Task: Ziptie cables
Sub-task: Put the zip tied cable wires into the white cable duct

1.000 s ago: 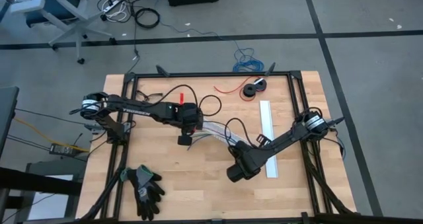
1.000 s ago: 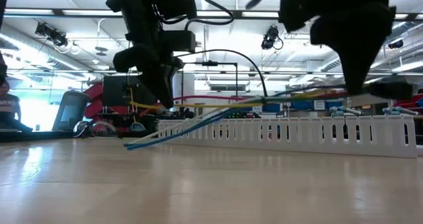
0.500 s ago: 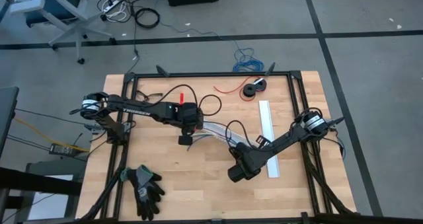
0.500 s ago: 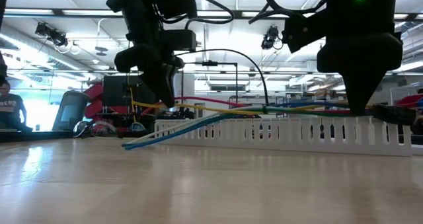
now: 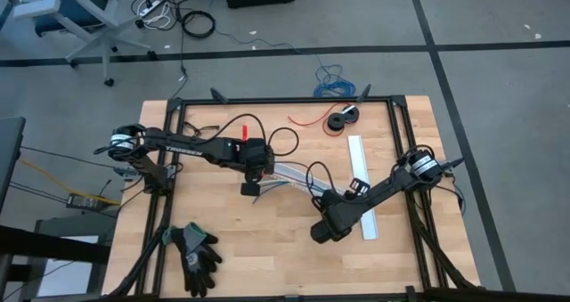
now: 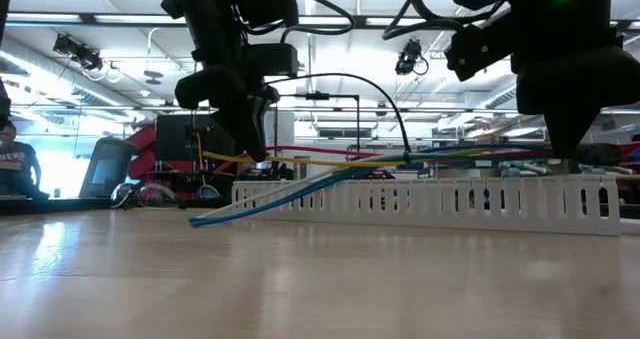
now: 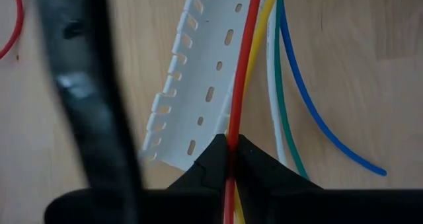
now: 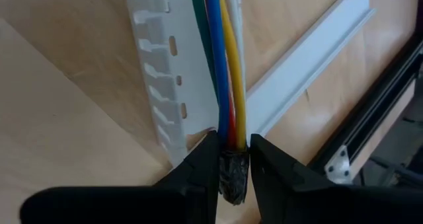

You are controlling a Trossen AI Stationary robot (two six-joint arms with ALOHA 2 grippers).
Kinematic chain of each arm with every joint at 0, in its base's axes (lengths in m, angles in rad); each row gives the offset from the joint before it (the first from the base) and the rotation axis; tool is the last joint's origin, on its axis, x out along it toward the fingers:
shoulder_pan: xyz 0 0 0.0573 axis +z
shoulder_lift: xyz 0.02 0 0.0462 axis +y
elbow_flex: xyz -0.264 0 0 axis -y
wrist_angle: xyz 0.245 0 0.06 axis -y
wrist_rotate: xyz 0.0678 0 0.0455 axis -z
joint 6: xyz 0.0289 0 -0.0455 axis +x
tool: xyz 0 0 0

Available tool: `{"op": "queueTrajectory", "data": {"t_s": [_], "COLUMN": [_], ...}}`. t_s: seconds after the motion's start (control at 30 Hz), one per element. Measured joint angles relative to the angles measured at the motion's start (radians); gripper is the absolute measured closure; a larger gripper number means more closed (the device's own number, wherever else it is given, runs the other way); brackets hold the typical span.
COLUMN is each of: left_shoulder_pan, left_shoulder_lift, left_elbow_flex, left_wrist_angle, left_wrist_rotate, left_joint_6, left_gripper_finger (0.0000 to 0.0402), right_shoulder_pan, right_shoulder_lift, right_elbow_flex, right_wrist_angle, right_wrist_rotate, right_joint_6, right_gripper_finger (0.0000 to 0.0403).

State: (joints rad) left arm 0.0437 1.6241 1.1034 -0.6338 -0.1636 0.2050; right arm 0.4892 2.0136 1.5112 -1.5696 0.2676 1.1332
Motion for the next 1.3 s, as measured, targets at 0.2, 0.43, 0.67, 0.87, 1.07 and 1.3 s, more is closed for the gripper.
{"op": "queueTrajectory", "data": {"t_s": [0.2,0.43,0.67,0.87,1.07,1.3], "left_shoulder_pan": [0.001,0.001,0.001,0.001,0.0,0.0], "left_shoulder_lift": [0.0,0.0,-0.001,-0.001,-0.001,-0.001], "left_elbow_flex": [0.0,0.0,0.0,0.0,0.0,0.0], "left_wrist_angle": [0.008,0.011,0.012,0.011,0.005,0.008], "left_wrist_rotate": [-0.004,-0.004,-0.003,-0.002,0.04,0.107], "left_joint_6": [0.0,0.0,-0.001,-0.001,0.001,0.002], "left_gripper_finger": [0.0369,0.0369,0.0369,0.0369,0.0364,0.0299], "right_shoulder_pan": [0.001,0.0,0.0,0.025,0.068,0.121], "right_shoulder_lift": [0.0,0.0,0.0,-0.036,-0.12,-0.146], "right_elbow_flex": [0.0,0.0,0.013,0.065,0.076,0.076], "right_wrist_angle": [0.017,0.02,-0.005,-0.001,-0.002,-0.002], "right_wrist_rotate": [0.015,0.025,0.025,0.107,0.161,0.163], "right_joint_6": [-0.014,-0.013,-0.009,0.047,0.185,0.271], "right_gripper_finger": [0.0327,0.0283,0.0239,0.0242,0.0256,0.0267]}}
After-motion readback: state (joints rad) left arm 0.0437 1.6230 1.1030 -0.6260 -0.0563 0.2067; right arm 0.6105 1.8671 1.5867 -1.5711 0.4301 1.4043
